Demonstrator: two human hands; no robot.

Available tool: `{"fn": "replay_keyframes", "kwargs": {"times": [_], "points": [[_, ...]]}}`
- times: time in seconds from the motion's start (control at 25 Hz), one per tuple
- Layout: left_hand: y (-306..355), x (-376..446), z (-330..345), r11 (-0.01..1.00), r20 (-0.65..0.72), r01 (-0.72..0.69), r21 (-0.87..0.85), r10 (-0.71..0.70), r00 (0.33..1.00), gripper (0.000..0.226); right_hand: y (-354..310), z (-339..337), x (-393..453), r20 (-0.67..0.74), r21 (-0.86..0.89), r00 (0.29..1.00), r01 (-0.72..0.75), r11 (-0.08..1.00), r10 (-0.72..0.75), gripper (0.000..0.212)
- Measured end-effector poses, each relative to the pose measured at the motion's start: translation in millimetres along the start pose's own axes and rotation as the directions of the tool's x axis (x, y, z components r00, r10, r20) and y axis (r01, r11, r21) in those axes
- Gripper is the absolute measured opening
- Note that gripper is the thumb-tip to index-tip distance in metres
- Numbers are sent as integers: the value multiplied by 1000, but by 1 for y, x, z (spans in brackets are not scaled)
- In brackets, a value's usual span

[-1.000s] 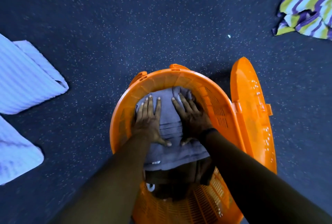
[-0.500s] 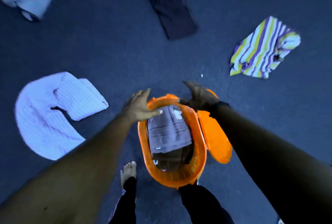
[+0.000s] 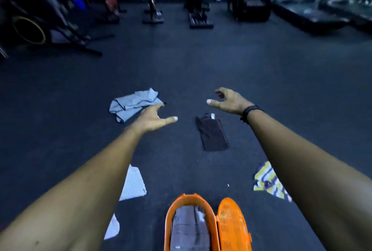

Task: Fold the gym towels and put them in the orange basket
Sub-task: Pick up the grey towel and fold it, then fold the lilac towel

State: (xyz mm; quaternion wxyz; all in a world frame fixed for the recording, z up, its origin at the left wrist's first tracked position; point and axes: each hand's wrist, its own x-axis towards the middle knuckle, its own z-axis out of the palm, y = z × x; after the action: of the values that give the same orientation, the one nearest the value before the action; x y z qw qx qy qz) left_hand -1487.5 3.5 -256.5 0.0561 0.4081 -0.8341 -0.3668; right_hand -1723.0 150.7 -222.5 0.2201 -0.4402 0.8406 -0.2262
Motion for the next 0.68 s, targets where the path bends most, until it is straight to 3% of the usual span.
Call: {"fn": "replay_keyframes", "kwargs": {"times": [0.16,0.32,0.68], "points": [[22,-49,-89,997,-146,-12,-74,1,989,80,-81,-44,-18,-39,-30,992,121,992,-123,73],[0,-107,-147,996,-234,18,-87,-38,972,80,-155,-39,-33,3,-57,977,214,975,-214,76],[-166,-316,-272,949,-412,286,-134,-316,855,89,-366,105,-91,177,-32,867,479,877,-466,83]]}}
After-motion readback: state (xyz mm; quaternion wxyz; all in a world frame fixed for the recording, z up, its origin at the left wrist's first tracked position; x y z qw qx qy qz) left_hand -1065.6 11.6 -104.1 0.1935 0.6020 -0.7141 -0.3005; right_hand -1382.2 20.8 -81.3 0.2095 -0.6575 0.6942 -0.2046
